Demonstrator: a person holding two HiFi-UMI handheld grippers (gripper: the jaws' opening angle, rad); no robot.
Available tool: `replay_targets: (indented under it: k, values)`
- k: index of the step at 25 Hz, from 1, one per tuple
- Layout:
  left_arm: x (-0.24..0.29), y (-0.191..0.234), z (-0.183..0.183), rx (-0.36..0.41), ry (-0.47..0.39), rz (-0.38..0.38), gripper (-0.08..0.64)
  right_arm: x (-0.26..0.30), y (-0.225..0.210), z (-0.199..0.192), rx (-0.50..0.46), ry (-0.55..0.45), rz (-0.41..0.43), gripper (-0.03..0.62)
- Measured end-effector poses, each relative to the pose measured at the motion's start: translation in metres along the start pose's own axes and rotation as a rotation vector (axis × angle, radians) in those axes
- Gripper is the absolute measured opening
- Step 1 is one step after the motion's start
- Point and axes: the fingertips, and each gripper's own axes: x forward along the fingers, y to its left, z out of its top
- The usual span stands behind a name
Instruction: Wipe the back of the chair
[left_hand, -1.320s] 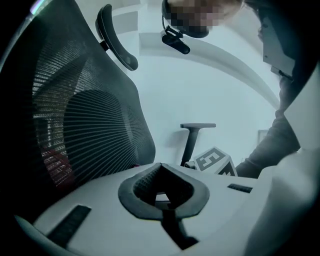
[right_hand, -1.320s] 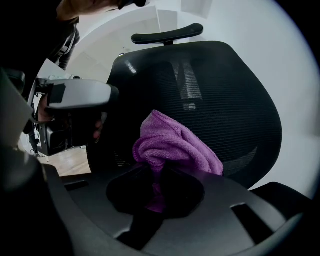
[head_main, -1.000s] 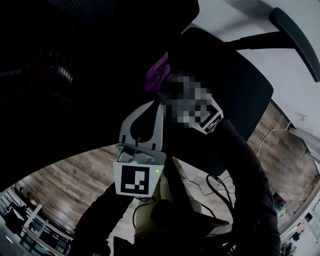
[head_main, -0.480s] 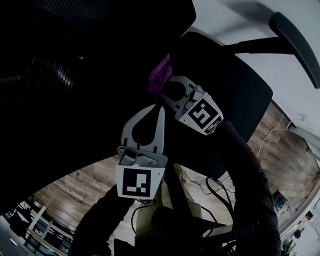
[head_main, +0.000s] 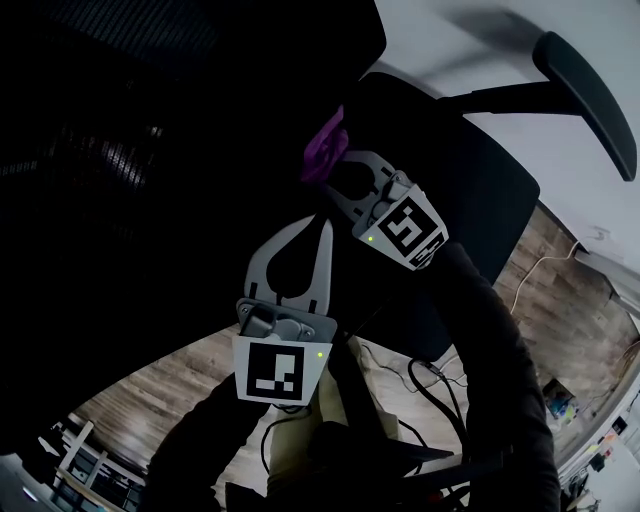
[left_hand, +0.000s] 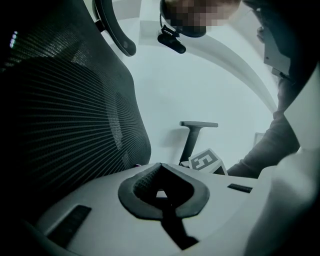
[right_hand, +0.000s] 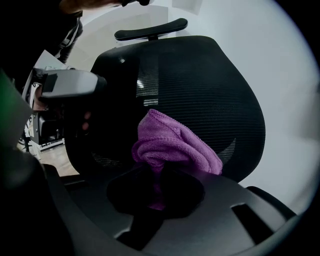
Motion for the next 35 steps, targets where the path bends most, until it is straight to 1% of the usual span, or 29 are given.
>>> replay_targets:
  k: [12,21,26,29,35]
  values:
    - [0.008,0.000,-0.003,0.000,0.011,-0.011,0.009,0.000,-0.026,0.001,-0.039,-0.005,-0.052,0.044]
    - [0.003,-0.001,0.005,0.029,0.019,-0.009,0.009,0.000,-0.034,0.003,-0.063,-0.001,-0.073,0.044]
    - [0.000,-0.001,0.010,0.037,0.006,-0.007,0.009,0.001,-0.035,0.003,-0.064,0.003,-0.080,0.044]
    - [-0.001,-0.003,0.014,0.053,-0.001,-0.022,0.009,0.000,-0.035,0.001,-0.064,0.009,-0.080,0.044]
    - [-0.002,-0.006,0.012,0.055,-0.005,-0.037,0.009,-0.001,-0.042,0.002,-0.077,0.013,-0.105,0.044]
